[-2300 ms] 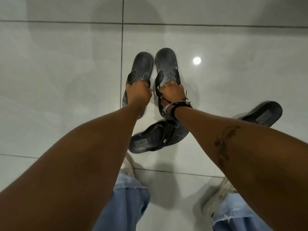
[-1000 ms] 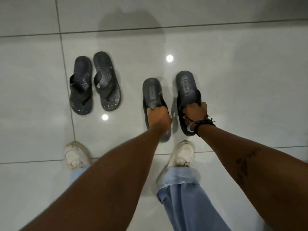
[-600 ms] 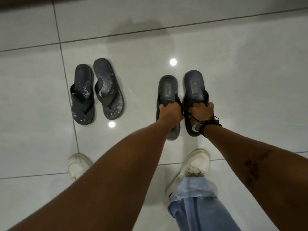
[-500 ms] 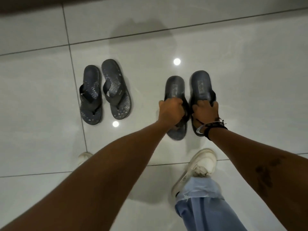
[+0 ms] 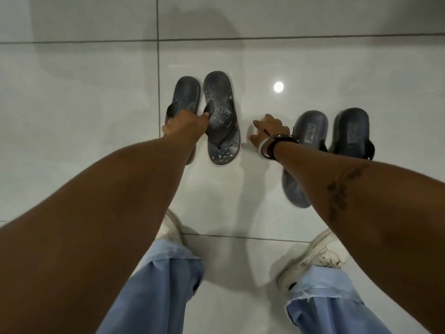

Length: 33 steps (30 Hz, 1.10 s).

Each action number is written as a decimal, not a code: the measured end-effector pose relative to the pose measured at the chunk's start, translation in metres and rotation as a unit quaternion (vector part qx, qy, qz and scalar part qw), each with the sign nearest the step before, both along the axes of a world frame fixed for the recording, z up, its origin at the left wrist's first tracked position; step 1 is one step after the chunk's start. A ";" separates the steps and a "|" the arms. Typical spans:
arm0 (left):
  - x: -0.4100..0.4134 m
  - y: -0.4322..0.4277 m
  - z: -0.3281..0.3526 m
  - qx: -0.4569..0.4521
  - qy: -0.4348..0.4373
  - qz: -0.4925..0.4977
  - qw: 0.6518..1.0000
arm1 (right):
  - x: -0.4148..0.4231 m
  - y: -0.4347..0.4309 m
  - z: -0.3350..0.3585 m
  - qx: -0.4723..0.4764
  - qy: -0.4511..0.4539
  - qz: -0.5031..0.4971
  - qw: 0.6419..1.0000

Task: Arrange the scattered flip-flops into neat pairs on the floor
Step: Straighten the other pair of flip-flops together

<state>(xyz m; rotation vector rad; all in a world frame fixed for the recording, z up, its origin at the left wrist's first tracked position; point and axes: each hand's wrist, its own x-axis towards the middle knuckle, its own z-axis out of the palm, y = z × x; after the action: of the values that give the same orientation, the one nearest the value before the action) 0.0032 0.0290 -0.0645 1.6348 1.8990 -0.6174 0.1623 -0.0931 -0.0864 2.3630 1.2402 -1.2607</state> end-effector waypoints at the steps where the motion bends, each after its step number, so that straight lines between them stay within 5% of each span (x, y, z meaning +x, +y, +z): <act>1: 0.000 0.005 -0.005 -0.003 -0.004 0.004 1.000 | -0.005 0.005 -0.005 -0.012 -0.001 0.017 1.000; 4: 0.006 0.015 -0.020 0.004 -0.015 -0.024 1.000 | -0.018 0.010 -0.020 -0.038 0.010 0.078 0.996; 19: -0.001 0.032 -0.032 0.058 -0.014 -0.058 0.997 | -0.025 0.040 -0.029 -0.051 -0.007 0.066 0.997; 33: -0.032 0.168 -0.003 0.114 0.048 -0.102 0.987 | -0.034 0.048 -0.044 -0.099 -0.038 0.107 0.989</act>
<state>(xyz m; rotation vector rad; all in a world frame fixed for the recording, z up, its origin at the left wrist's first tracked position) -0.0285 0.1971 -0.0674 1.9967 1.9447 -0.5856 0.1287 -0.0456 -0.1306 2.0579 1.2448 -1.1569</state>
